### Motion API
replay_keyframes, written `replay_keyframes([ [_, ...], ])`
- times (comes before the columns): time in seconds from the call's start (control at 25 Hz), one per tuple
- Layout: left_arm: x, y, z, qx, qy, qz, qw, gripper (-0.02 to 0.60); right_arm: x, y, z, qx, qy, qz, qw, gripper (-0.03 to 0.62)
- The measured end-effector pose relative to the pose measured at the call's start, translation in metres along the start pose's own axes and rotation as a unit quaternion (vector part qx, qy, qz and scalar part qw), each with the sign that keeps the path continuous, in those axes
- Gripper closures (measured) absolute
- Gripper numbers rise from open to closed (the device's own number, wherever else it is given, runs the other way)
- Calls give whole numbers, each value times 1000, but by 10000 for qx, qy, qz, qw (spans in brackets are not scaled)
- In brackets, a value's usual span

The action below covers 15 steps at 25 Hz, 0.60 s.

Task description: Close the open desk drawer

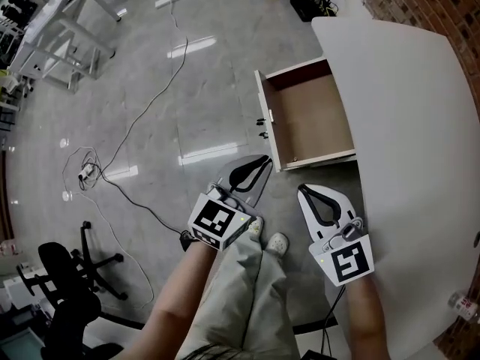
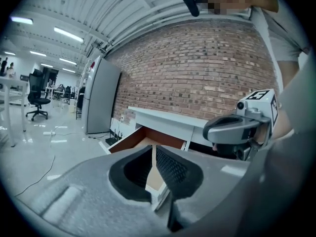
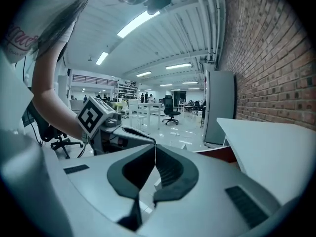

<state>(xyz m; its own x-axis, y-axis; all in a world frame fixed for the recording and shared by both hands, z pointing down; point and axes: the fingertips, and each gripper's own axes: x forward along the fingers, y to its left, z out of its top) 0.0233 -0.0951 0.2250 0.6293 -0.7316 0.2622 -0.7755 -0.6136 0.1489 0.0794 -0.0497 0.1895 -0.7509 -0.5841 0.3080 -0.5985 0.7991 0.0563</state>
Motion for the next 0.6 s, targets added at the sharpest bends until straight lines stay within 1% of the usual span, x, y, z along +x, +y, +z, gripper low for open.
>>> replay_keyframes([
  [0.12,13,20,-26,-175,231,23,9996,565,11,1,-8,87,18,-16,10000,582],
  [0.24,26,35,-52,-274,533,84,9982,521,17,4,-14,255,41,-41,9997,582],
  [0.32,34,45,-68,-265,756,118,9967,501,21,5,-19,326,88,-46,9994,582],
  [0.48,51,68,-94,-210,1112,129,9935,500,32,4,-26,404,215,-42,9989,582],
  [0.6,67,79,-108,-110,1315,46,9912,500,40,3,-30,444,285,-46,9986,582],
])
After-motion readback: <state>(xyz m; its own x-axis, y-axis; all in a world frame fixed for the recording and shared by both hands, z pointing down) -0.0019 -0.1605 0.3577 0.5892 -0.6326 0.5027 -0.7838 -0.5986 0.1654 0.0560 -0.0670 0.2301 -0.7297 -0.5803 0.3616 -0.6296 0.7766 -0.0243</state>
